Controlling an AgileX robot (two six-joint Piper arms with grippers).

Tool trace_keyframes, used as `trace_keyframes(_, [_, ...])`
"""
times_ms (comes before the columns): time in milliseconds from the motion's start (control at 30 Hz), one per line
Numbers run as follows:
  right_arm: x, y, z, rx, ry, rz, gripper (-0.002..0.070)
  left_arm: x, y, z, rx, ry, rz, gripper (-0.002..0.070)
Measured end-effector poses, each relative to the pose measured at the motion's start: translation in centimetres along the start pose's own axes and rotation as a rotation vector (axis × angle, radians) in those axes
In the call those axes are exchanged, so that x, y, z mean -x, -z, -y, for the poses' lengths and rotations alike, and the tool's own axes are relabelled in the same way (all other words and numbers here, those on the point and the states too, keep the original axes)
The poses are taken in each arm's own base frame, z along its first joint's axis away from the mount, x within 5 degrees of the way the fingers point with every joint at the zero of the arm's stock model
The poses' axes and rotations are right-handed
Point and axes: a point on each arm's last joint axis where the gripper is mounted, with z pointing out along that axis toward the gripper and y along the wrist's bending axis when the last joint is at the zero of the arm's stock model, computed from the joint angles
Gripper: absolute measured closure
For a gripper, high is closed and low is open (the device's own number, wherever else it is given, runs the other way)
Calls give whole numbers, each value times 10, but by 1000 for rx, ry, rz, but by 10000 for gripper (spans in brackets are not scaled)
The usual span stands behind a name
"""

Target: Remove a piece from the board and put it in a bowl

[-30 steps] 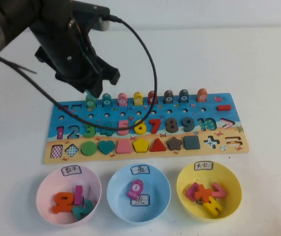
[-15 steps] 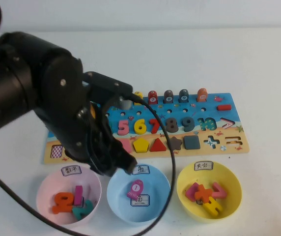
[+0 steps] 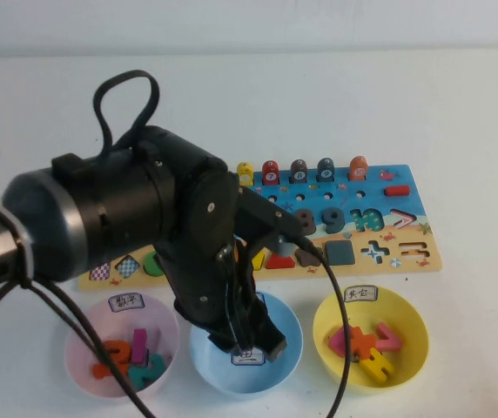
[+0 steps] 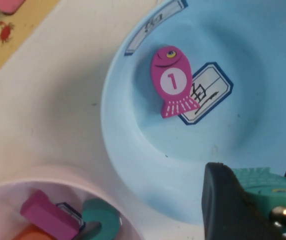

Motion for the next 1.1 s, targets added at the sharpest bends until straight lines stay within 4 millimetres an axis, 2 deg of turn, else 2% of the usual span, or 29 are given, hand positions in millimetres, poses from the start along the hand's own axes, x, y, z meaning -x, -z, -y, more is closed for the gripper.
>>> trace_keyframes(300, [0, 0, 0, 0, 0, 0, 694, 4, -30, -1, -2, -104, -87, 478])
trace_keyframes(500, [0, 0, 0, 0, 0, 0, 694, 11, -33, -1, 1, -109, -45, 478])
trace_keyframes(733, [0, 0, 0, 0, 0, 0, 694, 13, -46, -2, 10, -115, -80, 478])
trace_keyframes(1100, [0, 0, 0, 0, 0, 0, 694, 17, -55, -3, 19, -156, -78, 478])
